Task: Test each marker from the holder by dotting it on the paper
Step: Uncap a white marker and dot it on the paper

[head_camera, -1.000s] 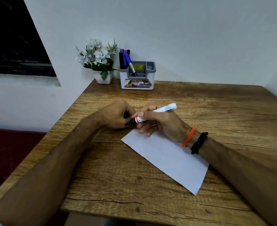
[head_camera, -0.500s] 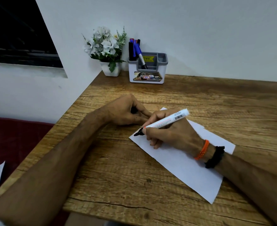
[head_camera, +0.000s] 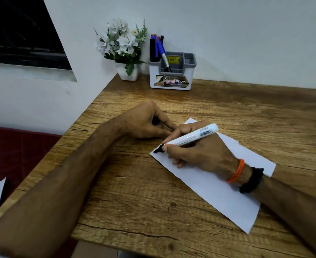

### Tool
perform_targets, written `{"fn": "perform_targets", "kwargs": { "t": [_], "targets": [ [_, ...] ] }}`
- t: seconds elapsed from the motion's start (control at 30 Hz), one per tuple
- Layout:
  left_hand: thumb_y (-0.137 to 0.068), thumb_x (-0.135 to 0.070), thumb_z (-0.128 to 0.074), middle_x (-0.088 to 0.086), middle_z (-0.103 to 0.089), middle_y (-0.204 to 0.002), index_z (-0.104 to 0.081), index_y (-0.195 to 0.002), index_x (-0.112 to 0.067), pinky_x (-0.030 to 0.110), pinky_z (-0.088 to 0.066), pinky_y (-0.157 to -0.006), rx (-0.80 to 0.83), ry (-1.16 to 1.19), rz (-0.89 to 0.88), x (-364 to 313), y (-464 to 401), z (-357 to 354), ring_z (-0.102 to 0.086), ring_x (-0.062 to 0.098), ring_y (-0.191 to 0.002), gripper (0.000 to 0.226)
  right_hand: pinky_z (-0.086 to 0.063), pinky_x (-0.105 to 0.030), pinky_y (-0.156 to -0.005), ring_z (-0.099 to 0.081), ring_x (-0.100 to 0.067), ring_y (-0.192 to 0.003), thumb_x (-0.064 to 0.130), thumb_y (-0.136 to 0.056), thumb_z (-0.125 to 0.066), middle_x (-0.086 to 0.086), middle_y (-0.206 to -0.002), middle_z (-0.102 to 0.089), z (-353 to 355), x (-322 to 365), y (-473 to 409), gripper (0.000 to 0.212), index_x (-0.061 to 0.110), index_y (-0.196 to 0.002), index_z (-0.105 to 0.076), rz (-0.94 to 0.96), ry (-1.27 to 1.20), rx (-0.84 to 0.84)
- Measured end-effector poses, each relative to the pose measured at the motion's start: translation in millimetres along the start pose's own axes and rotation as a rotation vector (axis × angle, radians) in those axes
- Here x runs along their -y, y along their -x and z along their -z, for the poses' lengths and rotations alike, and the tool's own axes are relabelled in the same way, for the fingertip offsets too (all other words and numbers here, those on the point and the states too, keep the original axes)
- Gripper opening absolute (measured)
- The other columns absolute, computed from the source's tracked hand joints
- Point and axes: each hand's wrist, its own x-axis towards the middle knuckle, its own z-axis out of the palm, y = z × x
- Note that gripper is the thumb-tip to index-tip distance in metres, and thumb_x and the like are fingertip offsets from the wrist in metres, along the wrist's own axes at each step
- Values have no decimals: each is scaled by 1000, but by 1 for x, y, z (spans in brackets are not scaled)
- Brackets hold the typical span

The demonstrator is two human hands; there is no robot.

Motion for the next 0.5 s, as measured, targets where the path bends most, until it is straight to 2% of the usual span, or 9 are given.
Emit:
{"fn": "perform_targets", "kwargs": {
  "t": [0.07,0.1,0.17,0.23,0.37,0.5],
  "targets": [
    [-82,-23,-73,20,-71,-79,-68,-91,-50,31,-53,-62,-4,4,-2,-1,1,0,-60,28,-64,29,-56,-26,-50,-67,-16,-51,4,-83,-75,-12,-63,-72,-1,0,0,3,1,-84,-75,0,14,6],
    [-82,-23,-73,20,-71,-80,-69,-92,-49,29,-54,-62,0,6,-2,-1,1,1,-60,27,-65,29,-56,-26,-50,-67,-16,-51,4,-83,-75,-12,-63,-72,-1,0,1,3,1,-83,-75,-3,17,1],
    [-81,-26,-73,18,-73,-90,-69,-90,-54,41,-57,-76,7,3,8,0,0,0,-66,33,-80,30,-57,-25,-51,-68,-16,-50,3,-82,-75,-12,-63,-72,0,0,0,2,1,-82,-76,-12,7,-28],
    [-81,-28,-73,18,-73,-95,-67,-94,-57,51,-55,-78,7,-9,13,2,-1,0,-67,36,-88,32,-57,-26,-50,-68,-16,-51,3,-82,-76,-13,-63,-72,0,0,0,2,1,-82,-76,-17,1,-38],
    [-81,-30,-73,18,-73,-95,-69,-100,-49,53,-55,-78,6,-25,15,4,-1,-1,-67,37,-88,27,-56,-25,-50,-68,-16,-51,5,-82,-76,-12,-64,-72,-2,1,1,4,1,-84,-76,2,33,-4],
    [-81,-26,-73,20,-73,-95,-69,-93,-55,51,-55,-78,4,-12,27,2,0,0,-67,38,-88,31,-56,-23,-49,-68,-14,-50,5,-82,-76,-10,-62,-72,-1,0,1,3,2,-82,-76,-18,14,-51]
  ]
}}
